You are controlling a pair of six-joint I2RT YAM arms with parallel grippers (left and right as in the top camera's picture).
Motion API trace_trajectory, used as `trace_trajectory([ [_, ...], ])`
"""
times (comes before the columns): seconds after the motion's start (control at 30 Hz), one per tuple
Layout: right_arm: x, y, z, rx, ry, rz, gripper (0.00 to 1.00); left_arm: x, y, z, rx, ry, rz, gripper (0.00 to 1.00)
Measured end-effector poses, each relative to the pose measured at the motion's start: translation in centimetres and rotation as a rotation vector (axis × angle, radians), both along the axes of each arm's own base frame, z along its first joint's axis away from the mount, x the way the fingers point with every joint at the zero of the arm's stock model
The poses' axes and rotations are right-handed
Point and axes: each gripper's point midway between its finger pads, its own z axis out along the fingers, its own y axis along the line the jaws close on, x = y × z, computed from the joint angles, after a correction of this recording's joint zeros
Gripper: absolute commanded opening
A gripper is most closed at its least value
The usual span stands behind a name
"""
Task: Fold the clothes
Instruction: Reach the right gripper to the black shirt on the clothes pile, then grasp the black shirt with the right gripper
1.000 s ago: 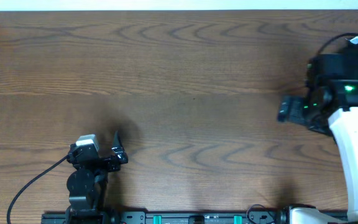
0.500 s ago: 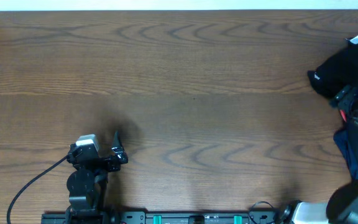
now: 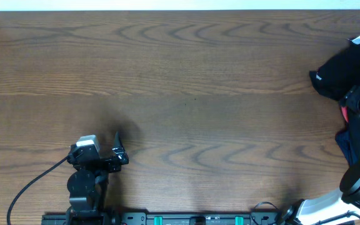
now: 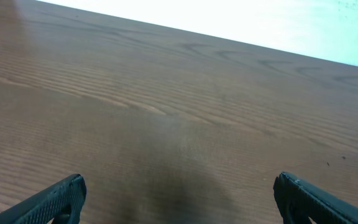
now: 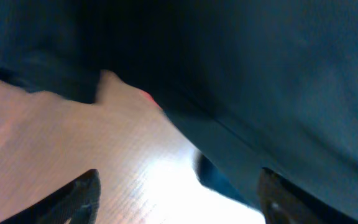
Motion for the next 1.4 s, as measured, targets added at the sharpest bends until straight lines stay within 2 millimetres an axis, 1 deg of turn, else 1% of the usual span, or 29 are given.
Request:
trace_trajectory([
  [0.07,1.2,0.7,0.1,0.02,-0.042,0.116,0.7,0.0,0.0,0.0,0.0,0.0,0.0,0.98],
  [0.13,1.8,1.5,0.2,0.037,-0.068,0.216,0.76,0.0,0.0,0.0,0.0,0.0,0.0,0.98],
  [0.17,2.1,1.9,0.3,0.044,-0.08,0.275,0.77,0.0,0.0,0.0,0.0,0.0,0.0,0.98],
  [0.27,2.5,2.5,0.4,0.05,-0.098,0.372,0.77,0.0,0.0,0.0,0.0,0.0,0.0,0.98],
  [0.33,2.5,2.6,0.4,0.053,-0.106,0.403,0.78,0.0,0.0,0.0,0.0,0.0,0.0,0.98],
  [0.4,2.4,2.3,0.5,0.056,-0.113,0.411,0.81,0.0,0.0,0.0,0.0,0.0,0.0,0.98],
  [0.5,1.5,1.4,0.4,0.061,-0.109,0.405,0.83,0.0,0.0,0.0,0.0,0.0,0.0,0.98],
  [0.57,0.6,0.5,0.3,0.067,-0.104,0.386,0.81,0.0,0.0,0.0,0.0,0.0,0.0,0.98],
  [0.63,-0.2,-0.3,0.3,0.078,-0.102,0.363,0.77,0.0,0.0,0.0,0.0,0.0,0.0,0.98],
  [0.73,-0.9,-1.0,0.2,0.094,-0.113,0.341,0.73,0.0,0.0,0.0,0.0,0.0,0.0,0.98],
  [0.9,-0.9,-0.9,-0.5,0.131,-0.123,0.339,0.72,0.0,0.0,0.0,0.0,0.0,0.0,0.98],
  [0.97,-0.9,-0.8,-1.1,0.149,-0.119,0.341,0.72,0.0,0.0,0.0,0.0,0.0,0.0,0.98],
  [1.1,-1.0,-0.5,-2.5,0.184,-0.097,0.34,0.68,0.0,0.0,0.0,0.0,0.0,0.0,0.98],
  [1.23,-1.2,-0.4,-3.6,0.207,-0.081,0.334,0.65,0.0,0.0,0.0,0.0,0.0,0.0,0.98],
  [1.3,-1.2,-0.6,-3.8,0.211,-0.08,0.329,0.67,0.0,0.0,0.0,0.0,0.0,0.0,0.98],
  [1.37,-1.2,-0.8,-3.8,0.207,-0.084,0.319,0.73,0.0,0.0,0.0,0.0,0.0,0.0,0.98],
  [1.4,-1.2,-1.0,-3.8,0.203,-0.086,0.314,0.73,0.0,0.0,0.0,0.0,0.0,0.0,0.98],
])
